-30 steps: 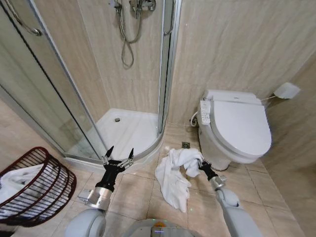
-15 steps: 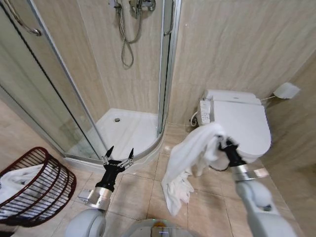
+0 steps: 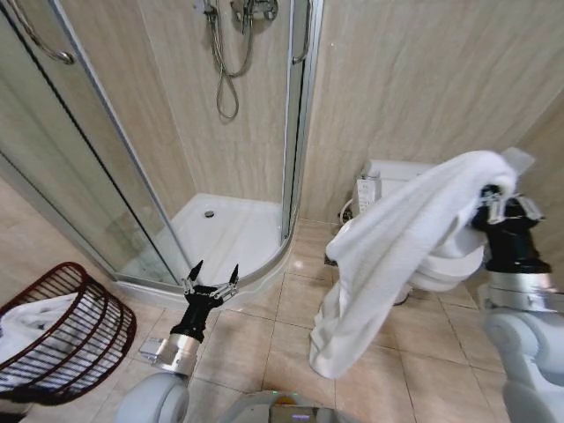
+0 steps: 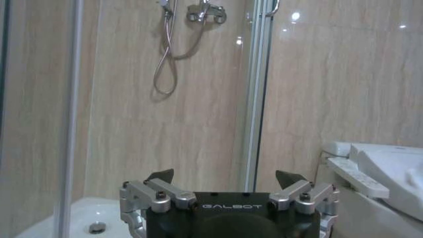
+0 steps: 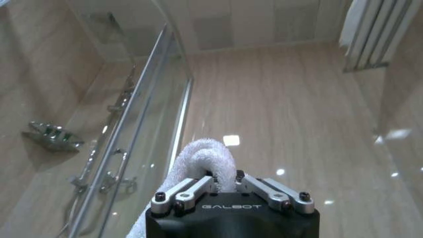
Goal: Discard the used towel into the hamper.
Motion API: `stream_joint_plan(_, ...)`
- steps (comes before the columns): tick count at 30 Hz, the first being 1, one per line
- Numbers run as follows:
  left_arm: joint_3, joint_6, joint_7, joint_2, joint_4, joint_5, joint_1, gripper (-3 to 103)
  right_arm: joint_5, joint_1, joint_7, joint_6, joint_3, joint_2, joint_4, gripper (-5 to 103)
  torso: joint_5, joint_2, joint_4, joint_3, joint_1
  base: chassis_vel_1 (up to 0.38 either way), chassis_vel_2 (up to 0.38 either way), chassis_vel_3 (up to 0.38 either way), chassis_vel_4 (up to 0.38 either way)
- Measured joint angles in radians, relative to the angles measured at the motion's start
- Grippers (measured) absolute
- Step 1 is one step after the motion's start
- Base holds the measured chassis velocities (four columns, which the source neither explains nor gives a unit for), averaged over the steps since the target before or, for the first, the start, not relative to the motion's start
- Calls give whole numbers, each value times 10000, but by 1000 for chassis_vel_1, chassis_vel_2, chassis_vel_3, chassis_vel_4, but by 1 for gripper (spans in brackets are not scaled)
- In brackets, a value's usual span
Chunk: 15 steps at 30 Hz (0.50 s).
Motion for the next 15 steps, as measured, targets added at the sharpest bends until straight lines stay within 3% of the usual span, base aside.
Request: stream_joint_plan(15, 0, 0, 0, 0, 0, 0, 0, 100, 655, -660, -299, -115, 1238, -92, 635, 5, -4, 0, -1, -1, -1, 0, 0, 0, 0)
